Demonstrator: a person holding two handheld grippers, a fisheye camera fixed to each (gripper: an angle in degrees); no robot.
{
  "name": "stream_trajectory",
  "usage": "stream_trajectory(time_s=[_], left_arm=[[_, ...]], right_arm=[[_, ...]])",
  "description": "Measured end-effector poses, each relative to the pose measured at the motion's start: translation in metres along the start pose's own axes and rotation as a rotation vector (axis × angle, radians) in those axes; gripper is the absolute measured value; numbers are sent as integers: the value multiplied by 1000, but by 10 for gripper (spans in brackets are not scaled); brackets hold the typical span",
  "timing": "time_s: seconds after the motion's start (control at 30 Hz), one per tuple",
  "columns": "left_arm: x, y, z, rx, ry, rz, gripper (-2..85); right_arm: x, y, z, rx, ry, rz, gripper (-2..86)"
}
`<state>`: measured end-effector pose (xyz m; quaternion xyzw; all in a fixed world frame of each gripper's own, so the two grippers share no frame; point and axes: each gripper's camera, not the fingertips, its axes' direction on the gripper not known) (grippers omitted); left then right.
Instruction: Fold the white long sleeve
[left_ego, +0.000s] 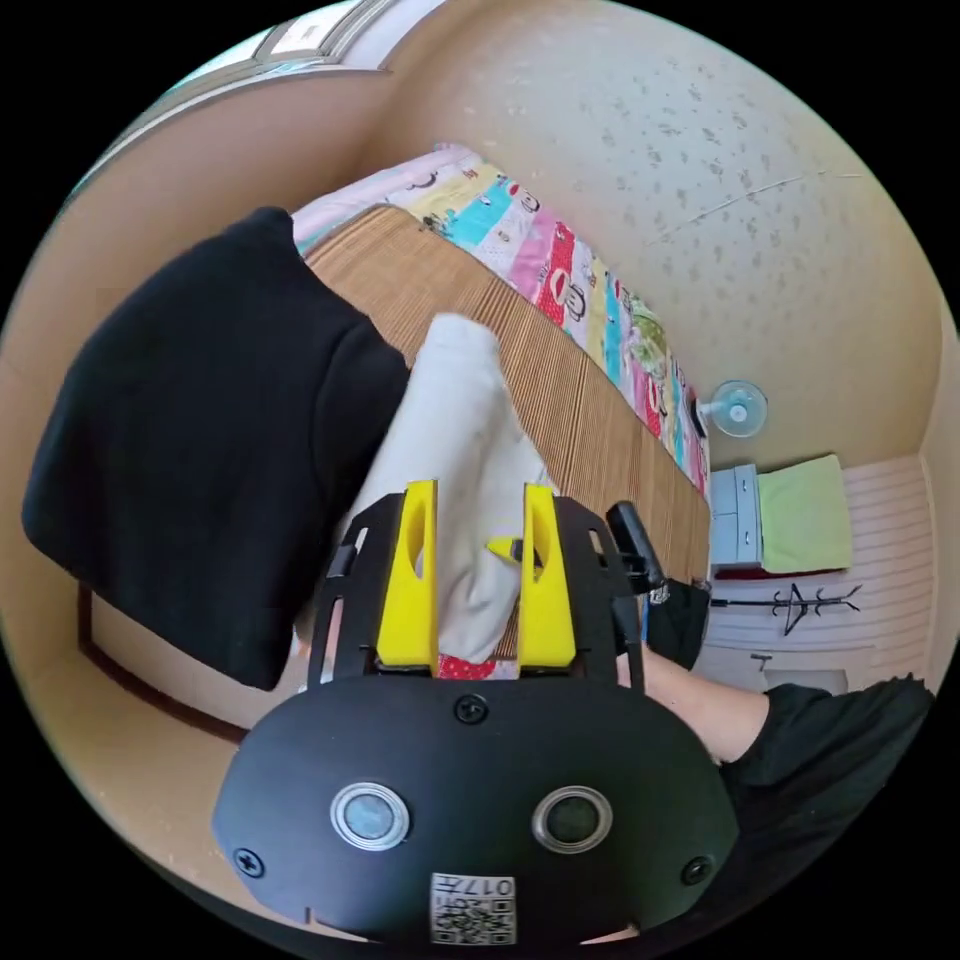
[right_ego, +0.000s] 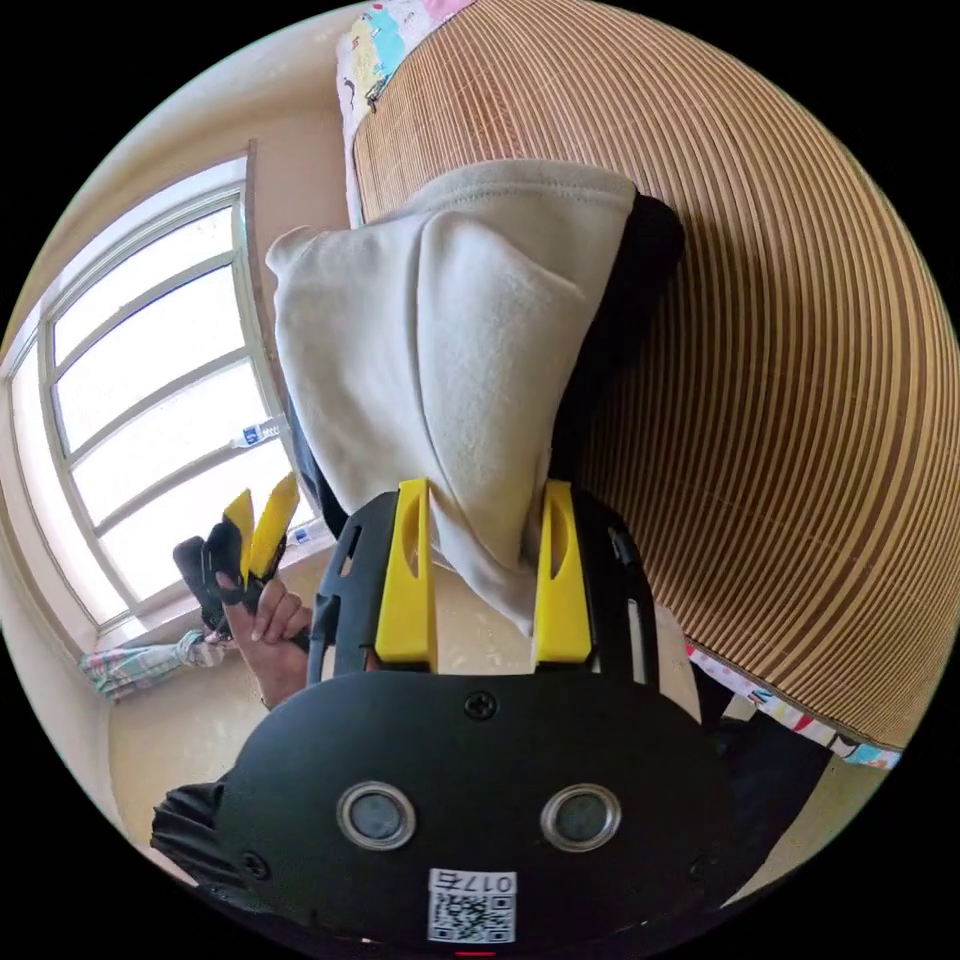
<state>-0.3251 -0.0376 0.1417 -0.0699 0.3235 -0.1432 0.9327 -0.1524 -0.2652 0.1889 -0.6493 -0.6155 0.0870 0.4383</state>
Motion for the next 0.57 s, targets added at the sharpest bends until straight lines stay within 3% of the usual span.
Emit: stream_trajectory(time_s=[0.1,0.23,0.33,0.43,0.57], left_arm=[[1,36,46,-106,-78,10,120],[-1,55,48,-79,-144,-19,79],[19,55,33,-19,-103,0,98],[69,48,33,-14,-33,138,101],[168,43,77,-148,-48,395,101]], right_arm=[[-4,15,-23,-26,-52,-77,125],[13,53,-71,-26,-42,-59,64],[30,93,-121,-3,77,34,39],[38,123,-154,-111,310,87,21],[58,163,-184,-240,795,240,10]])
